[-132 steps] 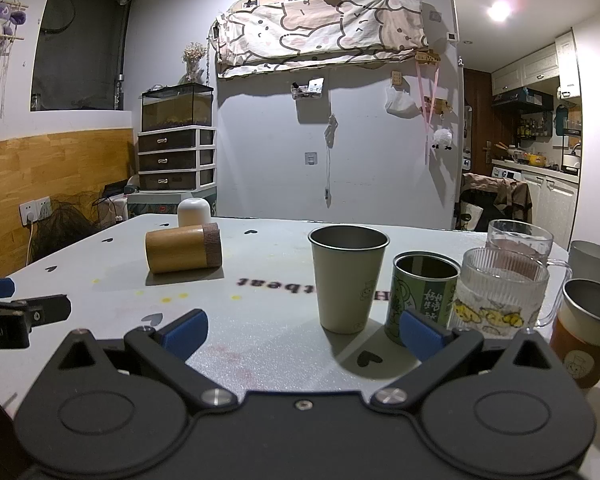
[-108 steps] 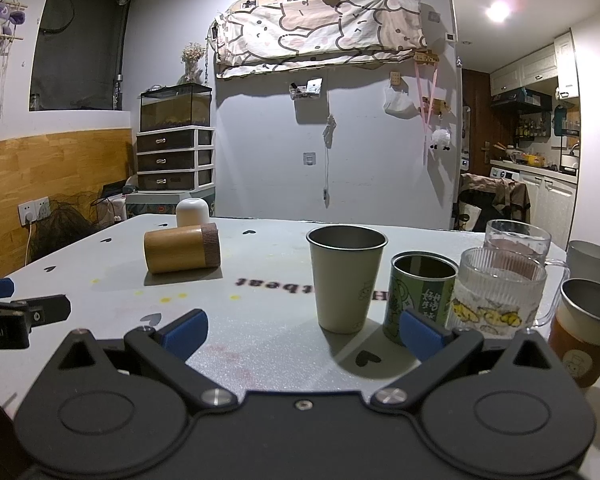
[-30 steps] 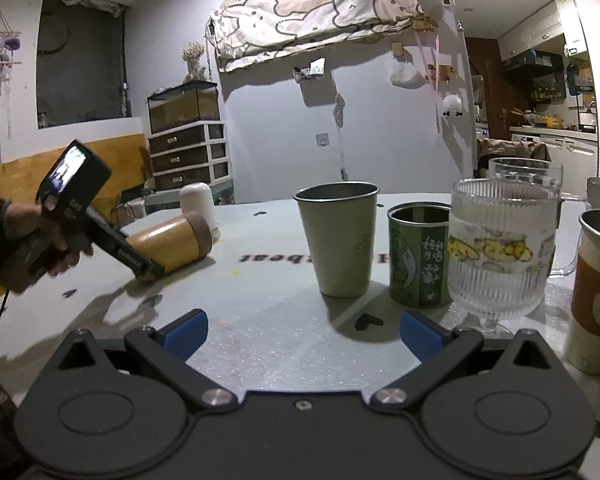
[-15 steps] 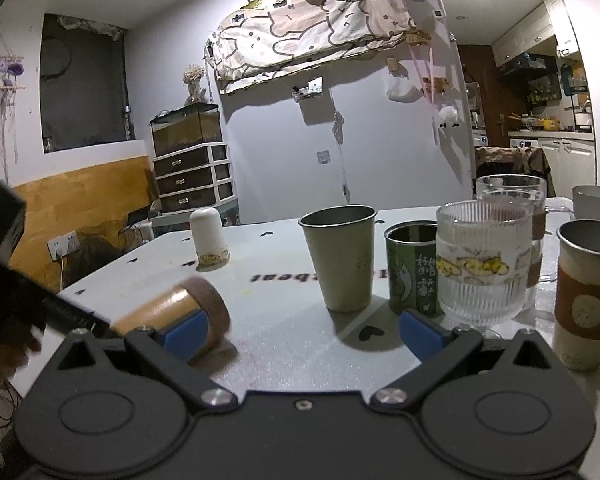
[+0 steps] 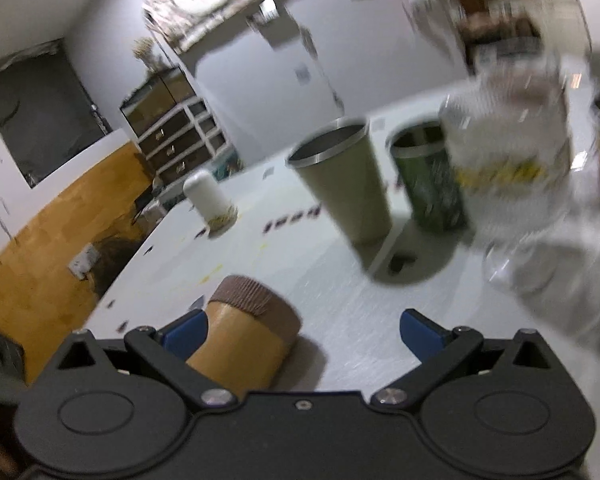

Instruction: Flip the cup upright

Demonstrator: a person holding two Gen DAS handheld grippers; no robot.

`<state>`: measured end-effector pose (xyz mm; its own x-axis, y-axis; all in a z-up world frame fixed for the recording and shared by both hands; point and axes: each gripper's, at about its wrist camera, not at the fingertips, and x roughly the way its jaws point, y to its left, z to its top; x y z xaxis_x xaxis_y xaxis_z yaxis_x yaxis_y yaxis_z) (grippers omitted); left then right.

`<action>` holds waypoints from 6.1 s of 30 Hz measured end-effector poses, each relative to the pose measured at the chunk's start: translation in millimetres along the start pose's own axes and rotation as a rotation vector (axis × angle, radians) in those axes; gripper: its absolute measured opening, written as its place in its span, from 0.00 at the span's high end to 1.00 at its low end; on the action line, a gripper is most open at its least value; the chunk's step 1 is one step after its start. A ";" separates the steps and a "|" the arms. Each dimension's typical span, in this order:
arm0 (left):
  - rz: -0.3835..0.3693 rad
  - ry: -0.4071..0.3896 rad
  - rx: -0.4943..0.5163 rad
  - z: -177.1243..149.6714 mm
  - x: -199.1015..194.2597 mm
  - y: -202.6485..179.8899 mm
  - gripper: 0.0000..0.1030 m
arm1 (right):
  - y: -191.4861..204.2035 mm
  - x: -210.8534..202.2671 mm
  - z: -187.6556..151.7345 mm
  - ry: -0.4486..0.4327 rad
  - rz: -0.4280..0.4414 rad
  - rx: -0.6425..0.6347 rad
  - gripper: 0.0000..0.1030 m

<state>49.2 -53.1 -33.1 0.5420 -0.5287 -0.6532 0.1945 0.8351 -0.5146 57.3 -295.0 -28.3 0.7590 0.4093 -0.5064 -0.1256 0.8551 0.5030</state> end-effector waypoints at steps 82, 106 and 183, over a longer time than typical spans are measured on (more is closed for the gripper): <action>0.064 -0.311 0.475 -32.1 5.6 -29.7 0.02 | 40.7 -32.1 24.4 -0.380 -0.248 -0.450 0.13; 0.237 -0.509 0.471 -25.6 -29.2 -40.4 0.00 | 17.4 -93.8 -45.9 -0.446 -0.447 -0.390 0.00; 0.249 -0.506 0.474 -29.1 -33.3 -41.7 0.00 | 12.2 -94.6 -53.3 -0.425 -0.455 -0.382 0.00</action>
<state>-0.7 -74.8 -6.1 0.9051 -0.2754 -0.3240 0.2865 0.9580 -0.0140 -50.1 -306.3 -11.6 0.9618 -0.1057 -0.2527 0.1063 0.9943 -0.0111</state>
